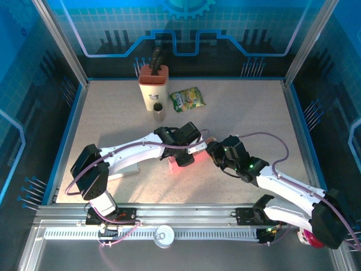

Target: Fold the paper box

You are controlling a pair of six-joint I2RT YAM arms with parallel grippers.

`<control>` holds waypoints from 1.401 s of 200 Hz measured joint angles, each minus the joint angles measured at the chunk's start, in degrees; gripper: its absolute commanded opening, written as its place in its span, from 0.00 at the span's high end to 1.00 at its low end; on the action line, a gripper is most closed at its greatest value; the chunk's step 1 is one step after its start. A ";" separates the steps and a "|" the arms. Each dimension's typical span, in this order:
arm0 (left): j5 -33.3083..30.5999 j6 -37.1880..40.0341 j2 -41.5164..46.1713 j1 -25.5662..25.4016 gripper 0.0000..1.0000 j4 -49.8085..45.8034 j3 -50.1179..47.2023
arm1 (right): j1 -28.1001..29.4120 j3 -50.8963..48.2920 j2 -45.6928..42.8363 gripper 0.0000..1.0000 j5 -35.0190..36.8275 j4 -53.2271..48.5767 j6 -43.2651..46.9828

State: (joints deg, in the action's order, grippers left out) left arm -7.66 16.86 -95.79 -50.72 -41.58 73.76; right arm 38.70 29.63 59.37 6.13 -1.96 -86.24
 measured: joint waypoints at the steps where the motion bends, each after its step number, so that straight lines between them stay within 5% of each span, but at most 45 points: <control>1: -0.02 0.02 0.02 0.00 0.55 0.07 -0.02 | 0.00 0.04 0.04 0.64 0.02 -0.02 -0.02; 76: -1.99 0.04 2.69 0.26 0.57 2.69 -2.84 | 0.90 1.92 1.68 0.77 1.66 -0.37 -2.47; 121: -1.44 1.29 3.93 0.20 0.70 4.00 -3.67 | 1.97 1.86 -0.35 0.61 3.45 -3.82 -1.86; 239: -1.27 1.33 4.04 0.57 0.70 4.63 -3.98 | 4.81 1.11 -0.81 0.45 3.93 -1.88 -1.49; 265: -1.22 1.38 4.07 0.70 0.67 5.05 -4.17 | 4.79 0.90 2.19 0.46 3.78 1.03 -1.88; 280: -1.27 1.40 4.13 0.83 0.65 5.27 -4.37 | 4.74 0.52 3.87 0.56 3.74 3.80 -2.40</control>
State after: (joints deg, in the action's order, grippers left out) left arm -8.93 18.26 -91.66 -49.89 -36.32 69.38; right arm 43.44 30.15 63.24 9.87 1.85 -88.64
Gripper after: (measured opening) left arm 0.330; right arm 0.512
